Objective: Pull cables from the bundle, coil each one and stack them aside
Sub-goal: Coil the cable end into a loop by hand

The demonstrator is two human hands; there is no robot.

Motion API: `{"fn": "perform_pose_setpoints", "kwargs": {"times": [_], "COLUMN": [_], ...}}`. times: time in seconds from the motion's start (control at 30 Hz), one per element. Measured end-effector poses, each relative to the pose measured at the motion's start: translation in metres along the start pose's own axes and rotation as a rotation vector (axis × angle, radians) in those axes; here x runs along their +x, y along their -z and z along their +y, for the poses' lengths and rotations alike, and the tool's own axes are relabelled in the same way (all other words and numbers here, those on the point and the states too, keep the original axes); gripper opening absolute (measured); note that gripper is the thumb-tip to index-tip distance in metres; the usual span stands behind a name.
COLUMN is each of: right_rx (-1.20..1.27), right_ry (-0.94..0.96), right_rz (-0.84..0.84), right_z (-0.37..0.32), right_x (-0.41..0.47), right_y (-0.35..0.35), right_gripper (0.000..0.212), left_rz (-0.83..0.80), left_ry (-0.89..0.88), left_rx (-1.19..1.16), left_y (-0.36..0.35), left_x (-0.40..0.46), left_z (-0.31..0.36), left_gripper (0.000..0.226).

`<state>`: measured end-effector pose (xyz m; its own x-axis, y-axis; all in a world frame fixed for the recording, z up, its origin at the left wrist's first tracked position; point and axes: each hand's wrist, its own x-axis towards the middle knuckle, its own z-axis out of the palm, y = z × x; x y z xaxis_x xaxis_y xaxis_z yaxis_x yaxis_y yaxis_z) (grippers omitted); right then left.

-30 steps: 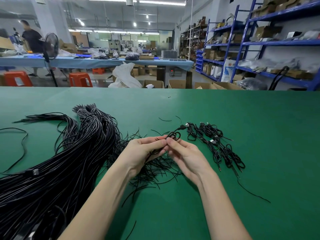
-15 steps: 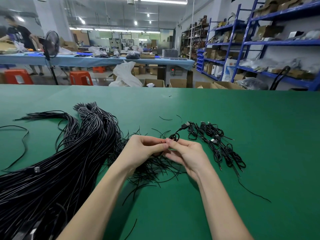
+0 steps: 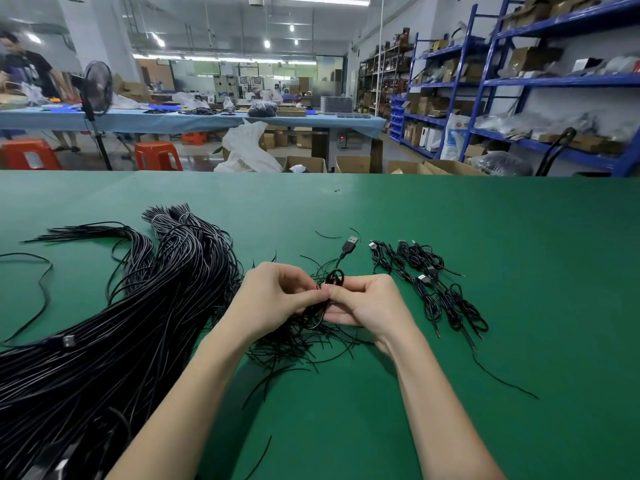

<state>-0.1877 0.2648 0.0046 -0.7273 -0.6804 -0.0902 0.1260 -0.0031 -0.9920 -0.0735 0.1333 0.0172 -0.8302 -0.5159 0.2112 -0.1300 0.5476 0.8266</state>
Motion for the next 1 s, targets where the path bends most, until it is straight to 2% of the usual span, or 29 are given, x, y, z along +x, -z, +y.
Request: {"fn": "perform_pose_setpoints", "kwargs": {"times": [0.1, 0.2, 0.37, 0.5, 0.77, 0.93, 1.0], "right_rx": [-0.051, -0.088, -0.252, -0.324, -0.433, -0.554, -0.588], "right_ry": [0.023, 0.065, 0.188, 0.279, 0.461, 0.614, 0.677], "right_rz": [-0.001, 0.011, 0.071, 0.064, 0.065, 0.069, 0.059], "right_z": [-0.001, -0.001, 0.002, 0.004, 0.009, 0.014, 0.014], "right_x": [0.000, 0.001, 0.002, 0.003, 0.004, 0.004, 0.004], "right_y": [0.001, 0.003, 0.001, -0.003, -0.003, -0.005, -0.003], "right_gripper": [0.011, 0.009, 0.002, 0.017, 0.007, 0.017, 0.019], "left_rz": [-0.004, 0.017, 0.040, 0.033, 0.024, 0.037, 0.004], "left_ry": [-0.120, -0.154, -0.043, 0.042, 0.139, 0.183, 0.255], "left_rx": [0.139, 0.239, 0.296, 0.274, 0.325, 0.382, 0.322], "left_y": [0.003, 0.003, 0.003, 0.007, 0.009, 0.011, 0.011], "left_x": [-0.002, -0.002, -0.002, -0.004, -0.005, -0.005, -0.004], "left_z": [0.003, 0.009, 0.016, 0.019, 0.023, 0.025, 0.025], "left_gripper": [0.016, 0.015, 0.019, 0.023, 0.024, 0.025, 0.025]}}
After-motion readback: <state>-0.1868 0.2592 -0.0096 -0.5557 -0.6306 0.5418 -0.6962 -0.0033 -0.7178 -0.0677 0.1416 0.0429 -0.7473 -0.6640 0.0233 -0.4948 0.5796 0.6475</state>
